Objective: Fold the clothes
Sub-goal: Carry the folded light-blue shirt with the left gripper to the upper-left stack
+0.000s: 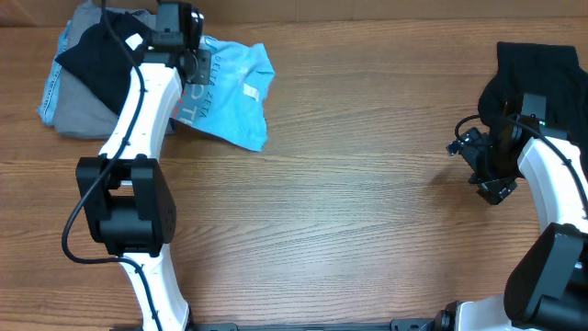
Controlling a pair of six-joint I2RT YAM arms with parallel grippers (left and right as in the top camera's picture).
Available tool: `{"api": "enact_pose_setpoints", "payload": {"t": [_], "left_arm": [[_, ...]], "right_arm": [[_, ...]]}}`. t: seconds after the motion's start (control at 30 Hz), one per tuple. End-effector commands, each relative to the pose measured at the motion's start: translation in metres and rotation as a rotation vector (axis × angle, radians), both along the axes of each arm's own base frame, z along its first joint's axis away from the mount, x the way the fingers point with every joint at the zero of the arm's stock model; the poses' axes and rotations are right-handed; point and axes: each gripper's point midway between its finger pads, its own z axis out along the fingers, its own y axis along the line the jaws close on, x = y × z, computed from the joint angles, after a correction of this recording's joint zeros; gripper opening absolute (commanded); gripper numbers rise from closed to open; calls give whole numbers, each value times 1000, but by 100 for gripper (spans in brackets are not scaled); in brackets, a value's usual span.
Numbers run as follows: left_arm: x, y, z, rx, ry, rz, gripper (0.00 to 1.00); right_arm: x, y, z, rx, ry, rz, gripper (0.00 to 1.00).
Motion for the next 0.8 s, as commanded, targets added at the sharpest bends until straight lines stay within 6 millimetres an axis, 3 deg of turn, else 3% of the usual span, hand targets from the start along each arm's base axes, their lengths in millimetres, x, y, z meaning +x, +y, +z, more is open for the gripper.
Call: {"api": "enact_pose_setpoints", "payload": {"t": [0.0,0.27,0.53,0.77], "left_arm": [[16,12,30,23,-83,8,4],[29,33,60,25,-164,44,4],[27,65,62,23,-171,107,4],[31,71,73,25,-209,121,4]], "right_arm": [[7,-2,11,-10,-38,3,100],[7,-2,11,-10,-38,3,100],[7,-2,11,-10,-38,3,100],[7,-2,11,-10,-38,3,100]]}}
